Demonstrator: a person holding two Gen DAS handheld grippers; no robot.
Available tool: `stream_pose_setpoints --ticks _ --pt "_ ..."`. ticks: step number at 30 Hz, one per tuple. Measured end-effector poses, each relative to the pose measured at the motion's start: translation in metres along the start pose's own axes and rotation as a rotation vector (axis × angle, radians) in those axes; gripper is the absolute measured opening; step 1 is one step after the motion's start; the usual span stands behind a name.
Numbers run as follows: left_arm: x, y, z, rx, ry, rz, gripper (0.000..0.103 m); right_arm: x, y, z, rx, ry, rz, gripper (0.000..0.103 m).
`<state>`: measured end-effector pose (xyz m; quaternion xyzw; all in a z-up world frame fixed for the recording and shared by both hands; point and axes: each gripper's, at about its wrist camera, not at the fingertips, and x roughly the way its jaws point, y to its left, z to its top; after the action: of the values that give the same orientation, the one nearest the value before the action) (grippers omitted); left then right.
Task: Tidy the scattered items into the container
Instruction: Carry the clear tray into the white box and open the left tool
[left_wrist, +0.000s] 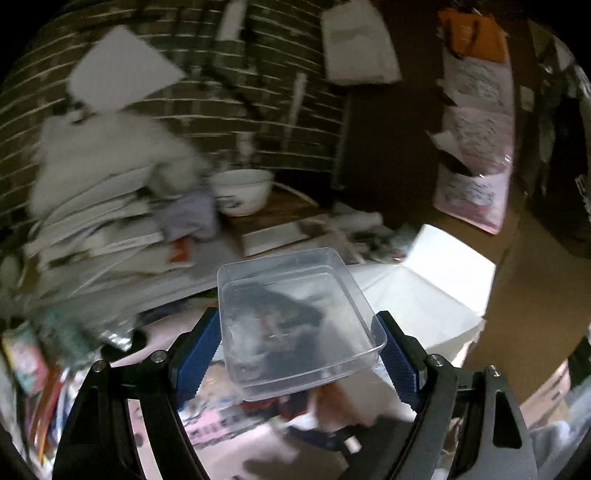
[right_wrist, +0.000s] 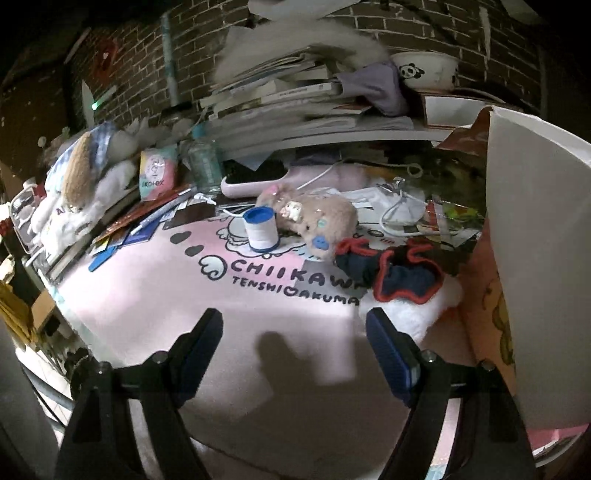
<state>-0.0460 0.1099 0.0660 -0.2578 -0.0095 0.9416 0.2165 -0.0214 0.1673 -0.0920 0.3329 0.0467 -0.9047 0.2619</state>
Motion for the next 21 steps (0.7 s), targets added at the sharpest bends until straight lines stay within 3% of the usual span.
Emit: stream_pose_setpoints --ticks 4,11,15,21 --pt "0.022 -0.026 0.019 0.019 0.094 -0.091 0.079 0.002 -0.001 -0.002 0.002 0.010 0.009 0.079" --pt "0.069 -0.059 0.030 0.038 0.309 -0.175 0.079 0.008 -0.011 -0.009 0.059 0.031 0.031 0.082" --pt "0.099 -0.073 0.026 0.054 0.419 -0.161 0.079 0.006 -0.013 -0.011 0.063 0.028 0.030 0.082" --pt "0.122 -0.086 0.011 0.087 0.520 -0.153 0.080 0.005 -0.013 -0.012 0.060 0.026 0.035 0.082"
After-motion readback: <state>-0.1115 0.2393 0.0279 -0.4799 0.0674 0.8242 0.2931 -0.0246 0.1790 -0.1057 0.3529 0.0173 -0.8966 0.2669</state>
